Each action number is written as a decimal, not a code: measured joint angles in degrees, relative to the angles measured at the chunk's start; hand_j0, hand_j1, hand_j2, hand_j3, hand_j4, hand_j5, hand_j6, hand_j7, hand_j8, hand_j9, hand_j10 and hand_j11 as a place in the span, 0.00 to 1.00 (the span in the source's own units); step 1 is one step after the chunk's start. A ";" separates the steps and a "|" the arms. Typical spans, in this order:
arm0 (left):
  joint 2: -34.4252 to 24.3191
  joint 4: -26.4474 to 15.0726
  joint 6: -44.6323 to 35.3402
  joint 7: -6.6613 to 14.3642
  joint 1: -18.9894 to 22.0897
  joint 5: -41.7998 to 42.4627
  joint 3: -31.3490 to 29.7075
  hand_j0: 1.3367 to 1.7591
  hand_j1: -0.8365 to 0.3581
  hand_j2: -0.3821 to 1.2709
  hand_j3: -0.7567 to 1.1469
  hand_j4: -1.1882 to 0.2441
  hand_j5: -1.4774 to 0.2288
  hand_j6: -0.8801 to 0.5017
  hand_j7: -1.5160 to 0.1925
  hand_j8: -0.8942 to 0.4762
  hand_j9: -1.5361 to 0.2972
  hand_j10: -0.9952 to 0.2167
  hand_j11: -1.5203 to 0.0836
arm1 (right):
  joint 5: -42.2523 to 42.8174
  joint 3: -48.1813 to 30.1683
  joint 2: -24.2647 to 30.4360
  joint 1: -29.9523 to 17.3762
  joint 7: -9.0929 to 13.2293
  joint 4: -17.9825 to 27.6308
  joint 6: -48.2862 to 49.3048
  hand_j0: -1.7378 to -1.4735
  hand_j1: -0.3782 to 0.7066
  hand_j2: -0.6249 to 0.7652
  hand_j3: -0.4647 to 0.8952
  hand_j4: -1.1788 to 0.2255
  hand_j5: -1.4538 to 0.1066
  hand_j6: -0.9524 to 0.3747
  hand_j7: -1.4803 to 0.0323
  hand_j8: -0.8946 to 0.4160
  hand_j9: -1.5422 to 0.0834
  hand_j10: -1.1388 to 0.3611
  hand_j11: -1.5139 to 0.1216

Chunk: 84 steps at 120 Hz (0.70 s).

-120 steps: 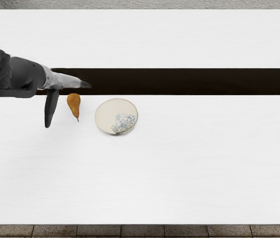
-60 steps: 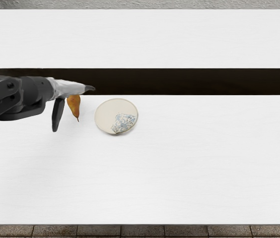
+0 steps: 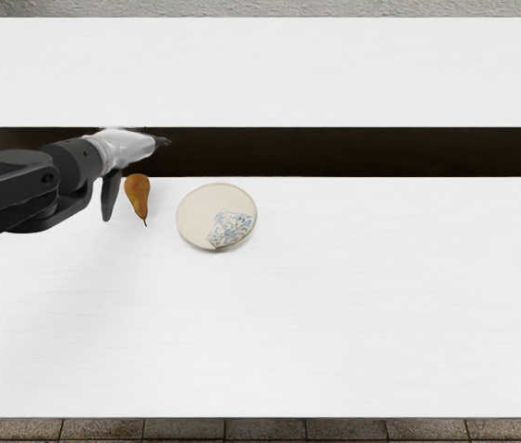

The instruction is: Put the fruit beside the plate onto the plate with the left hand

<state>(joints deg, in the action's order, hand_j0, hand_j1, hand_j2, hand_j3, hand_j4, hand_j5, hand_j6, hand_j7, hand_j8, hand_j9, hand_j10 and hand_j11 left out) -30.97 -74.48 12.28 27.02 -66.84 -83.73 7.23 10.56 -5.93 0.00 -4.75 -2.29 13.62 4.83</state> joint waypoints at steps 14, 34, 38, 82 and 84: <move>0.83 0.55 0.15 -0.61 0.28 0.08 -1.79 0.76 0.87 0.25 0.40 0.74 0.77 0.55 0.80 0.56 0.75 0.72 0.85 | 0.01 0.03 0.00 0.00 0.00 0.00 0.00 0.30 0.06 0.44 0.34 0.82 0.90 0.69 0.95 0.66 0.92 0.74 0.90; 1.04 0.79 0.26 -0.88 -0.04 0.15 -3.09 0.76 0.83 0.25 0.40 0.71 0.74 0.51 0.76 0.53 0.72 0.68 0.81 | 0.00 -0.01 0.00 0.00 0.00 0.00 0.00 0.30 0.06 0.44 0.34 0.82 0.90 0.69 0.95 0.66 0.92 0.74 0.90; 1.02 0.81 0.27 -0.90 -0.10 0.15 -3.19 0.76 0.82 0.25 0.40 0.71 0.73 0.51 0.76 0.52 0.71 0.68 0.81 | -0.01 -0.01 0.00 0.00 0.00 0.00 0.00 0.30 0.06 0.44 0.34 0.82 0.90 0.69 0.95 0.66 0.92 0.74 0.90; 4.82 6.26 2.32 -4.94 -2.42 0.24 -3.79 0.76 0.80 0.26 0.40 0.69 0.71 0.49 0.74 0.50 0.70 0.66 0.79 | 0.04 0.07 0.00 -0.04 0.00 0.00 0.00 0.30 0.06 0.44 0.34 0.82 0.90 0.69 0.95 0.66 0.92 0.74 0.90; 5.10 6.73 2.46 -5.14 -2.54 0.24 -3.87 0.76 0.80 0.26 0.40 0.69 0.71 0.49 0.74 0.50 0.70 0.66 0.79 | 0.03 0.08 0.00 -0.05 0.00 0.00 0.00 0.30 0.06 0.44 0.34 0.82 0.90 0.69 0.95 0.66 0.92 0.74 0.90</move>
<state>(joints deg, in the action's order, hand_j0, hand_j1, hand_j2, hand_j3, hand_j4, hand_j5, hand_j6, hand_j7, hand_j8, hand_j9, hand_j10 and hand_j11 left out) -25.87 -67.75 14.74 21.88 -69.38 -83.49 3.36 10.59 -5.85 0.00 -4.79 -2.29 13.62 4.83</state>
